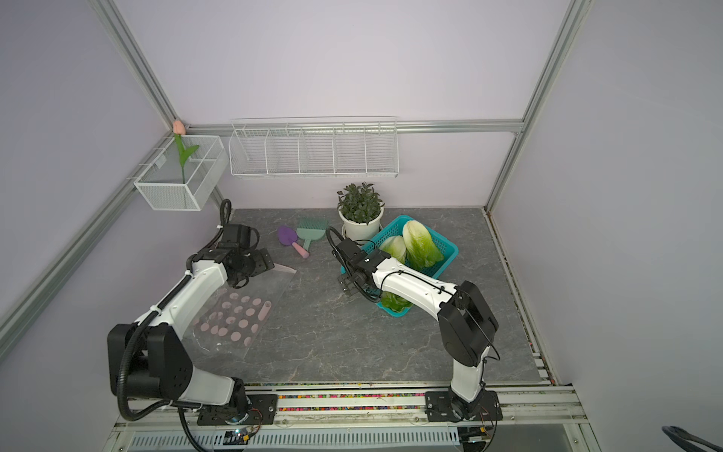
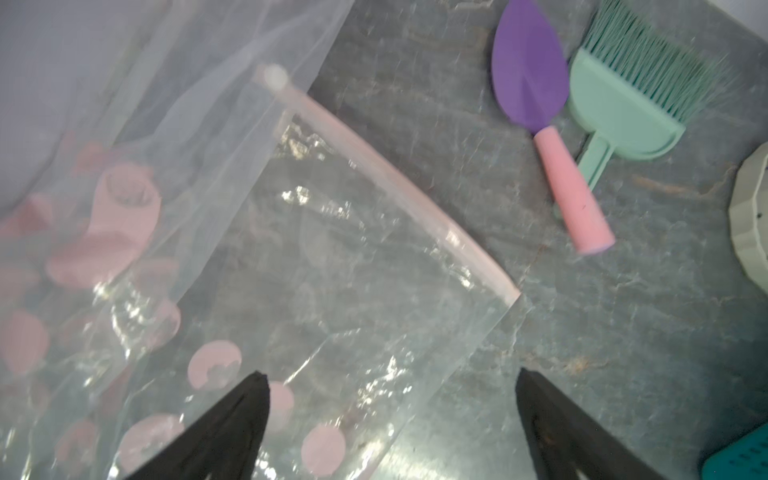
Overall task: Put the chinese cabbages into a zipper bag and zip it
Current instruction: Adjust the basket at the center of the board, then move the zipper food storage bag to the center of the board.
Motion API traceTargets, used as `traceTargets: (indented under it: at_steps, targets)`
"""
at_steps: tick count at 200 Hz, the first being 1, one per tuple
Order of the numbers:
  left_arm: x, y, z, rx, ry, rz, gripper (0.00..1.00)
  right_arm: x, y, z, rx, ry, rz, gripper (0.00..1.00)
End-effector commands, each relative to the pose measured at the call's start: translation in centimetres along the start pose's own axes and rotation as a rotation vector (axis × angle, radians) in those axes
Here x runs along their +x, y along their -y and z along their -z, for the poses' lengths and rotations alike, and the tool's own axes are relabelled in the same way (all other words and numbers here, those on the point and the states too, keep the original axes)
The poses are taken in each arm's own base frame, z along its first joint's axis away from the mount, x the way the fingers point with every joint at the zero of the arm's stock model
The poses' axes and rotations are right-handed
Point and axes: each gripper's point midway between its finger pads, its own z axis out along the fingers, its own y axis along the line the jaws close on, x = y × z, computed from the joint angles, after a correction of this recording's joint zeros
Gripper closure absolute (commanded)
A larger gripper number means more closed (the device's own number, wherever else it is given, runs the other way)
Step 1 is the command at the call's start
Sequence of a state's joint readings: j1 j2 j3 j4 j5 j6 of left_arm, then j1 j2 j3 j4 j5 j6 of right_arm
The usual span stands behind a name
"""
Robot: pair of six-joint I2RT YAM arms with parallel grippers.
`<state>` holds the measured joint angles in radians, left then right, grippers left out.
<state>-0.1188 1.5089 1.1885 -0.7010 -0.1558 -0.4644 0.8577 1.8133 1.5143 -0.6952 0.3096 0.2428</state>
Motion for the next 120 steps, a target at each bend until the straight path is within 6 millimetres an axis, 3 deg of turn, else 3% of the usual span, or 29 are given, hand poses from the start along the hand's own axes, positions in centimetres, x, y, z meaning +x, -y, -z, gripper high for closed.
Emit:
traceTargets:
  at_steps: [1,37,78,120]
  targets:
    - [0.5,-0.7,-0.3,-0.05,-0.021,-0.041,0.02,-2.2,-4.7,1.5,-0.11,0.055,0.024,0.09]
    - [4.6,0.8,-4.1,0.043,-0.157,0.037,0.03,-3.6,-7.9,1.2,-0.2,0.096,0.001,0.09]
    - [9.4,3.1,-6.4,0.165,-0.25,0.103,0.05,-3.5,-7.0,2.3,-0.198,0.14,-0.03,0.09]
    - [15.5,9.7,-7.1,0.318,-0.331,0.066,0.06,-2.6,-6.1,2.5,-0.2,0.136,-0.085,0.09]
